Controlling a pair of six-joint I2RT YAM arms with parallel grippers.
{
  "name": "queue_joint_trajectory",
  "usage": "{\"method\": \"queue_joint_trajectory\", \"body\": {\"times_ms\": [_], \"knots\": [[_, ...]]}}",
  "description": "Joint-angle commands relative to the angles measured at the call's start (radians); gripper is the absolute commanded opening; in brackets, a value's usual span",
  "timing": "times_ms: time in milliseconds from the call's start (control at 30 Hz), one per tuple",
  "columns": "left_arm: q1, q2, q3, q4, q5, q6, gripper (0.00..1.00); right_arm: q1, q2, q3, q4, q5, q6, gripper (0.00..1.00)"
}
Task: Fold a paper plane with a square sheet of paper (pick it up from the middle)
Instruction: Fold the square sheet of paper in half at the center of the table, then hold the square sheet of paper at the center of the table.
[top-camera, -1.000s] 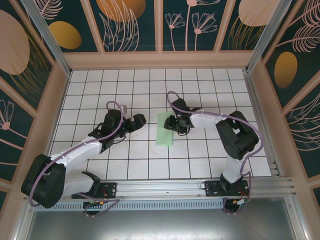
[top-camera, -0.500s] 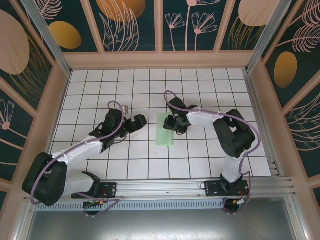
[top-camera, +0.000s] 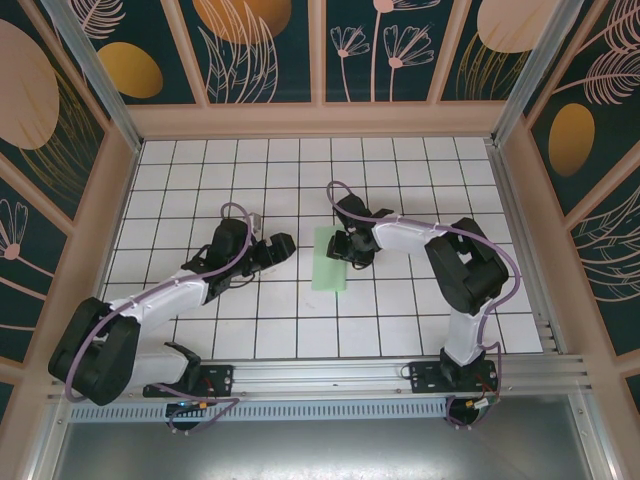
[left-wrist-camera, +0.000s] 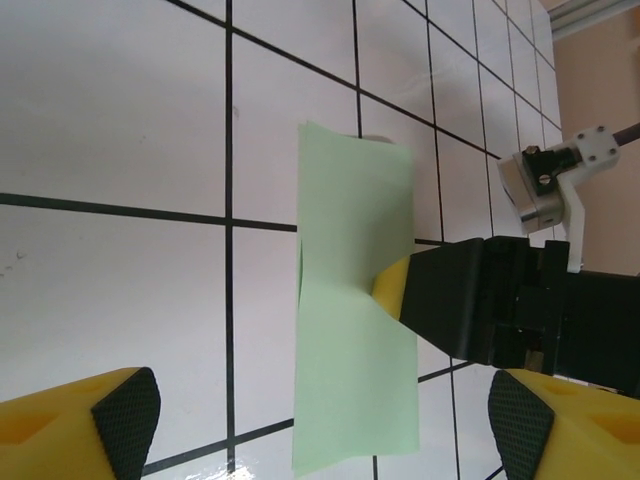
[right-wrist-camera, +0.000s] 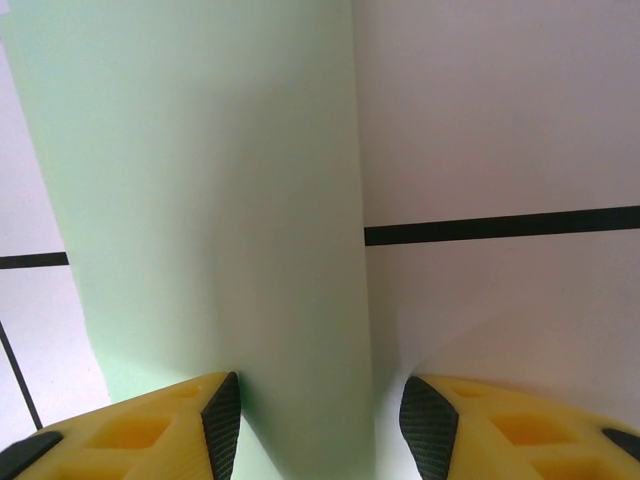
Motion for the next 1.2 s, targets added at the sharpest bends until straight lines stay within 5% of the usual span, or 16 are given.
{"method": "queue_joint_trajectory", "body": {"times_ms": [0,700,800,1033,1167], "knots": [[-0.006,0.020,0.017,0.037,0.035,0.023,0.86,0.003,0.115,-0.040,-0.006,0.044,-0.035,0.54],[-0.007,0.103,0.053,0.062,0.104,0.030,0.74,0.003,0.138,-0.030,-0.028,0.054,-0.058,0.53],[-0.006,0.144,0.083,0.059,0.123,0.027,0.65,0.003,0.142,-0.032,-0.024,0.056,-0.055,0.53],[-0.010,0.312,0.212,0.019,0.148,0.013,0.09,0.003,0.150,-0.038,-0.022,0.060,-0.049,0.54],[-0.039,0.400,0.289,0.001,0.155,0.022,0.00,0.003,0.156,-0.038,-0.020,0.056,-0.050,0.53]]}}
